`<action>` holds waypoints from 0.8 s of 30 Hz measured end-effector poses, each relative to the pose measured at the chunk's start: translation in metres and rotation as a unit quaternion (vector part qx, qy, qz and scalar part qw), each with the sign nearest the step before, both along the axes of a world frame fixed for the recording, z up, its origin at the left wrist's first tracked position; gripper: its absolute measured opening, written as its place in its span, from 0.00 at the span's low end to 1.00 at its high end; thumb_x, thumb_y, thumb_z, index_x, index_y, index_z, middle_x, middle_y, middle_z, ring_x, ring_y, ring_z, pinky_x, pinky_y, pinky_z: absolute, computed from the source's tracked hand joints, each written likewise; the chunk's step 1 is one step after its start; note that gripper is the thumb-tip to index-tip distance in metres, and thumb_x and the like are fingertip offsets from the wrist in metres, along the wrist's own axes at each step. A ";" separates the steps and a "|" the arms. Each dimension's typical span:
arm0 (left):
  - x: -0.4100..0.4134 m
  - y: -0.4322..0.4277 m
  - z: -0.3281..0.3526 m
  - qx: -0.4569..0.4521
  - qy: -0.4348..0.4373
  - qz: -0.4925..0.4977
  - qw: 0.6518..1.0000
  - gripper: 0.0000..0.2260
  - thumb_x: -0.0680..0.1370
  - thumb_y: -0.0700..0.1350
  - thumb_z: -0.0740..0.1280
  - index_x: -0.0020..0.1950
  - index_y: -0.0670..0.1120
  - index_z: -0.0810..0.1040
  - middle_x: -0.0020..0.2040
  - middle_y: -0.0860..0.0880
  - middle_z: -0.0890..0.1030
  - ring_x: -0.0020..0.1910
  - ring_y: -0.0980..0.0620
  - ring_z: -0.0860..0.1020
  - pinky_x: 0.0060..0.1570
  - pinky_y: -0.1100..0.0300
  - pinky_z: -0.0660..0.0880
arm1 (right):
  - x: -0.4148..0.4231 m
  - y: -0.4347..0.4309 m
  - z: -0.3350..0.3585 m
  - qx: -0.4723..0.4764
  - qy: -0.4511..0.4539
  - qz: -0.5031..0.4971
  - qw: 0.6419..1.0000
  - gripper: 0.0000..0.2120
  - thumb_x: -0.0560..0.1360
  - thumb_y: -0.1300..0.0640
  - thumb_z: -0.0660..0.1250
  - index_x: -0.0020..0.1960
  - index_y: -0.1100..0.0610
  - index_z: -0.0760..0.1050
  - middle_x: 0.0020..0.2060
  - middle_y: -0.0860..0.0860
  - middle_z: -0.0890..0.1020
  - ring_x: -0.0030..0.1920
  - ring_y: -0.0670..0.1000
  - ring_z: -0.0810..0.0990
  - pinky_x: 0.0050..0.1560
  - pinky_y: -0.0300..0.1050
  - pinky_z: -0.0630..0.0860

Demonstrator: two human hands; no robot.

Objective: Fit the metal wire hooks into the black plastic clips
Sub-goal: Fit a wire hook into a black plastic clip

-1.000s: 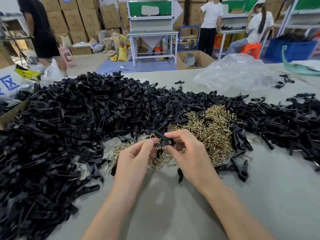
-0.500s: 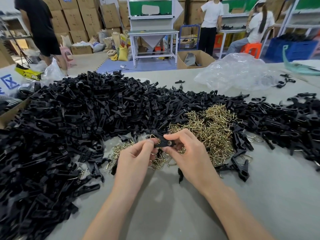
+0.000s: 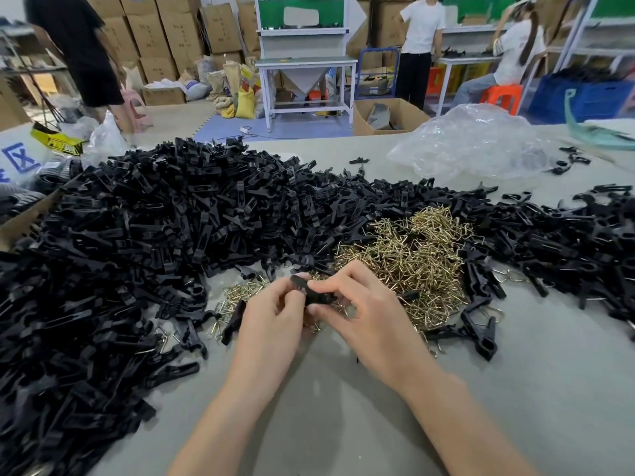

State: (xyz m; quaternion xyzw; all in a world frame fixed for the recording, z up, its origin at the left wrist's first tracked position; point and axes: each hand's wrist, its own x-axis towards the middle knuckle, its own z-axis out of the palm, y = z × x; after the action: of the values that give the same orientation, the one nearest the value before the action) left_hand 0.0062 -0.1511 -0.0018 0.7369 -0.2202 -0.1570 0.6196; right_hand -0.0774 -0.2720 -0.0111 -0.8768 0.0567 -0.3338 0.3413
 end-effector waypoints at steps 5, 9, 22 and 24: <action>-0.007 -0.007 0.012 -0.139 0.230 -0.072 0.960 0.19 0.80 0.40 0.57 0.38 0.47 0.85 0.39 0.45 0.83 0.37 0.52 0.79 0.34 0.60 0.75 | 0.000 0.008 0.003 -0.028 -0.038 0.004 0.999 0.13 0.74 0.52 0.75 0.58 0.51 0.81 0.46 0.42 0.72 0.45 0.40 0.74 0.51 0.32 0.72; -0.008 -0.008 0.016 -0.181 0.354 -0.128 0.909 0.23 0.83 0.53 0.56 0.39 0.45 0.85 0.41 0.43 0.81 0.38 0.50 0.81 0.36 0.59 0.80 | 0.001 0.011 0.004 -0.050 -0.041 -0.012 0.998 0.14 0.74 0.45 0.70 0.55 0.51 0.82 0.46 0.45 0.74 0.48 0.46 0.74 0.52 0.44 0.74; 0.002 -0.010 0.010 -0.220 0.461 -0.132 0.849 0.08 0.77 0.41 0.59 0.46 0.41 0.78 0.40 0.43 0.78 0.38 0.46 0.80 0.40 0.53 0.79 | 0.007 0.007 -0.001 -0.001 0.064 0.079 0.995 0.15 0.78 0.41 0.67 0.57 0.49 0.81 0.60 0.42 0.74 0.62 0.42 0.75 0.61 0.45 0.75; 0.003 -0.009 0.010 -0.224 0.470 -0.129 0.844 0.10 0.76 0.45 0.61 0.47 0.42 0.79 0.39 0.44 0.79 0.37 0.46 0.81 0.36 0.54 0.80 | 0.007 0.008 0.000 -0.003 0.077 0.085 0.993 0.13 0.78 0.42 0.68 0.57 0.48 0.81 0.63 0.41 0.72 0.64 0.41 0.74 0.62 0.47 0.75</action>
State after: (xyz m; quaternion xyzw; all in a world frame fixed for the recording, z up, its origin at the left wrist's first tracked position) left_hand 0.0089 -0.1605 0.0079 0.3816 -0.0250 -0.5092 0.7710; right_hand -0.0701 -0.2643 -0.0113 -0.9025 0.0074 -0.2351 0.3608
